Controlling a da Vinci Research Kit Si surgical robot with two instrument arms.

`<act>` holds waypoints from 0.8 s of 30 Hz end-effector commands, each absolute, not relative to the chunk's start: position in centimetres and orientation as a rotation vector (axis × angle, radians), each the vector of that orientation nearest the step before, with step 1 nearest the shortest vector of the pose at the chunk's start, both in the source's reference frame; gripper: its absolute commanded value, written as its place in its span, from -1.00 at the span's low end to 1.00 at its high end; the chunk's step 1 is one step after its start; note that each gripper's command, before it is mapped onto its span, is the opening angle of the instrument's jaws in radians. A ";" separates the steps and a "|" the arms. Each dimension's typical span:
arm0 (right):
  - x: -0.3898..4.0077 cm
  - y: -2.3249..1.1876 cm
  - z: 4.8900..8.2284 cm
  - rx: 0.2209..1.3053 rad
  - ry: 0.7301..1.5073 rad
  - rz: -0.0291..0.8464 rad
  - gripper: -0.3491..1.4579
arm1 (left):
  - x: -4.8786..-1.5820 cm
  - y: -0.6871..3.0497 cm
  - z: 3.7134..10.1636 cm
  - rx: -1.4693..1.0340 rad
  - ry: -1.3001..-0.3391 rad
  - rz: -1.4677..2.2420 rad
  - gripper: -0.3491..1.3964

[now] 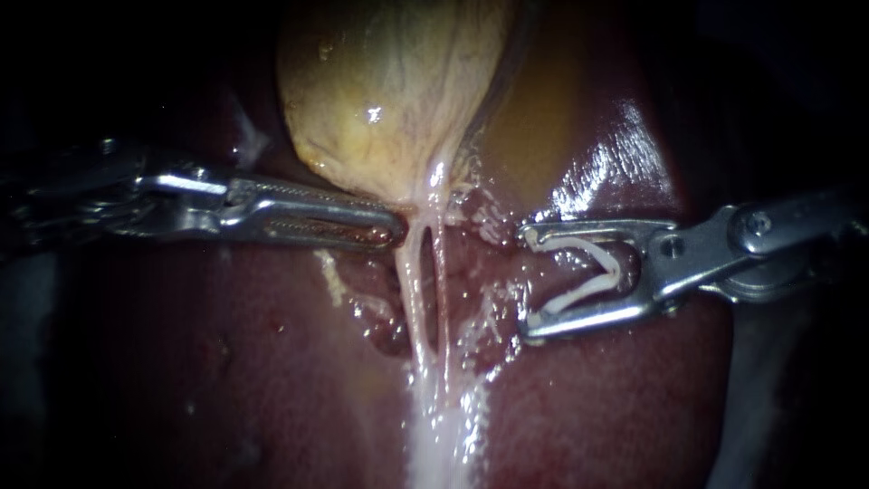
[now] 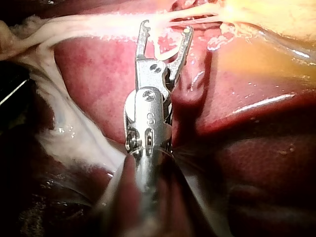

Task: Clipping first clip left tube

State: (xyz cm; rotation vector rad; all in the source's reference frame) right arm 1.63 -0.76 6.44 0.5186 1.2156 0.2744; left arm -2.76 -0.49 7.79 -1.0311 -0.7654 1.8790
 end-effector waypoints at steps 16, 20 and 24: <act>1.63 -0.75 6.44 0.518 1.216 0.275 -0.07 | -2.45 -0.30 7.36 -1.045 -0.756 1.850 -1.00; 1.63 -0.75 6.44 0.518 1.216 0.275 -0.07 | -2.37 -0.22 7.17 -1.051 -0.751 1.826 -1.00; 1.64 -0.75 6.44 0.518 1.216 0.275 -0.07 | -2.33 -0.20 7.04 -1.060 -0.742 1.826 -1.00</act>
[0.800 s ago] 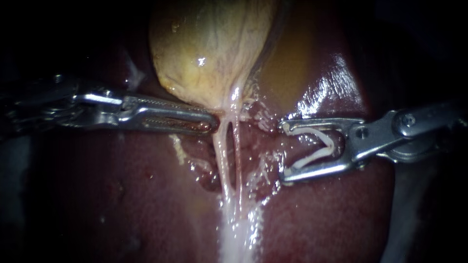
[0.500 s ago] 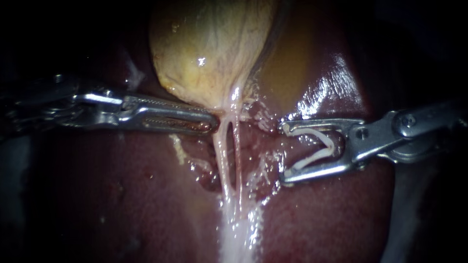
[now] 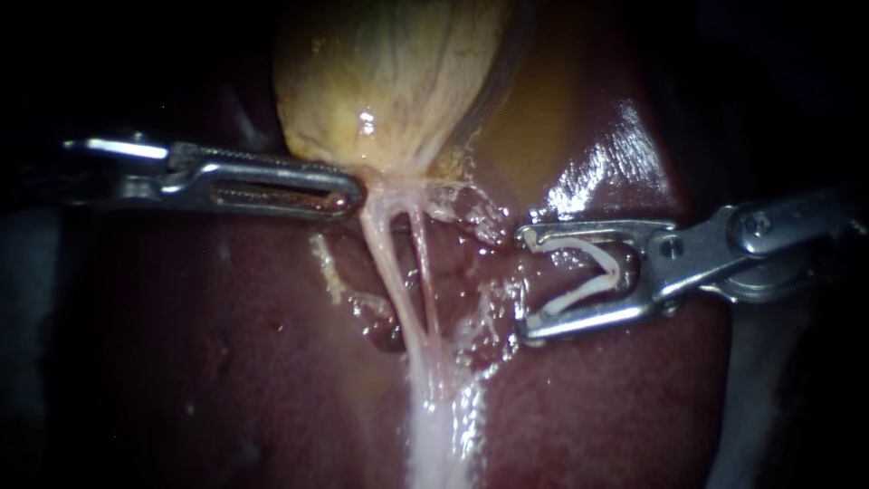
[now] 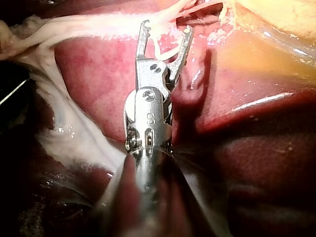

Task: Clipping first clip left tube

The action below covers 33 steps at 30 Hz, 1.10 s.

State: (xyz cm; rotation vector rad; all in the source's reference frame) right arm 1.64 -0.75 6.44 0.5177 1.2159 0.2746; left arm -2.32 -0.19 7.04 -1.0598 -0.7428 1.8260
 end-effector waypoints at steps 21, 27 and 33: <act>2.03 -0.95 6.60 0.527 1.224 0.253 -0.07 | -2.34 -0.23 6.98 -1.065 -0.737 1.827 -1.00; 2.25 -1.07 6.72 0.531 1.227 0.231 -0.07 | -2.35 -0.23 6.98 -1.065 -0.736 1.827 -1.00; 2.40 -1.14 6.83 0.545 1.226 0.227 -0.07 | -2.36 -0.24 6.97 -1.065 -0.735 1.826 -1.00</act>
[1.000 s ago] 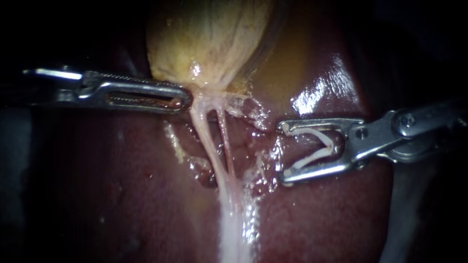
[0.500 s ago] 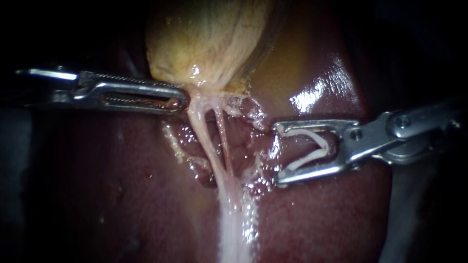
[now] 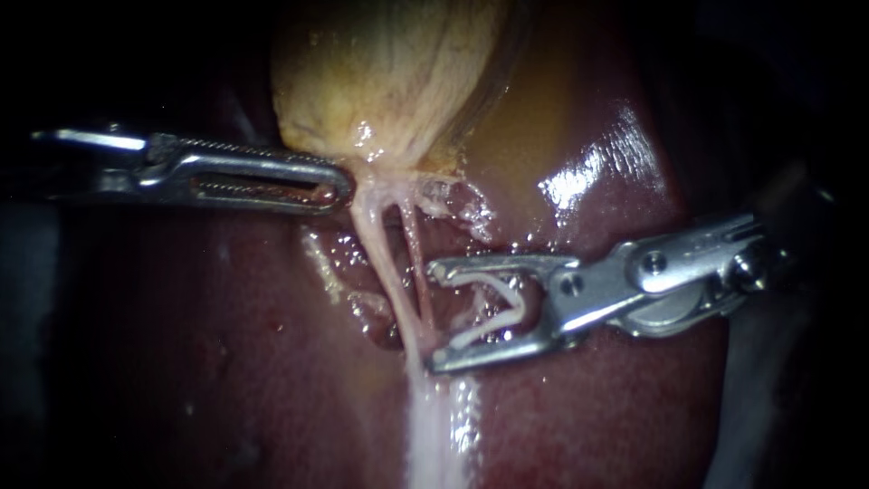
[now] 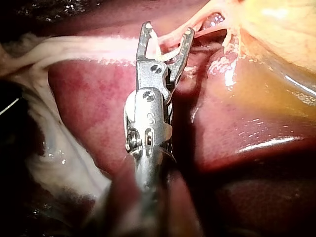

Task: Clipping first clip left tube

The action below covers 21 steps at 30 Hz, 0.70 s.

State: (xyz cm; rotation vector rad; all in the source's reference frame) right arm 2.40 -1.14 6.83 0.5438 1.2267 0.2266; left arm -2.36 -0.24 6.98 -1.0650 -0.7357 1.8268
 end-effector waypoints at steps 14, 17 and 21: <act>2.58 -1.21 7.07 0.563 1.209 0.229 -0.07 | -2.37 -0.25 6.94 -1.064 -0.734 1.826 -1.00; 2.62 -1.24 7.11 0.567 1.208 0.230 -0.07 | -2.37 -0.25 6.93 -1.064 -0.733 1.825 -1.00; 2.69 -1.28 7.14 0.577 1.207 0.225 -0.07 | -2.38 -0.26 6.93 -1.064 -0.733 1.825 -1.00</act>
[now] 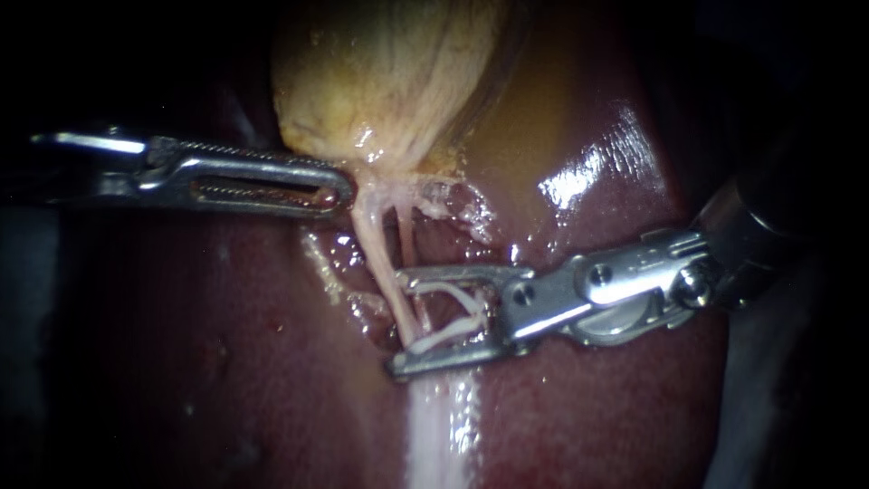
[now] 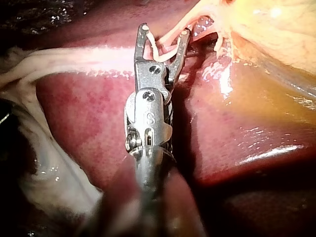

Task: Clipping first clip left tube

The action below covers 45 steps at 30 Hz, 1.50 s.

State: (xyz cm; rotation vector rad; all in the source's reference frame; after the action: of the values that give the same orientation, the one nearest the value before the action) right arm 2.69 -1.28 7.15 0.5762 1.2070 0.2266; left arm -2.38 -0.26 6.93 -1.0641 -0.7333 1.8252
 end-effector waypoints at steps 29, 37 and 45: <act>3.00 -1.48 7.35 0.651 1.209 0.243 -0.09 | -2.40 -0.26 6.92 -1.063 -0.732 1.824 -1.00; 2.95 -1.46 7.41 0.656 1.205 0.244 -0.27 | -2.40 -0.25 6.92 -1.063 -0.732 1.824 -1.00; 2.86 -1.45 7.40 0.717 1.165 0.226 -1.00 | -2.40 -0.25 6.93 -1.063 -0.732 1.824 -1.00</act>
State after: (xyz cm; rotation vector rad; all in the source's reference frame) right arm 2.85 -1.45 7.40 0.7145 1.1653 0.2290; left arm -2.40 -0.25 6.92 -1.0629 -0.7313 1.8239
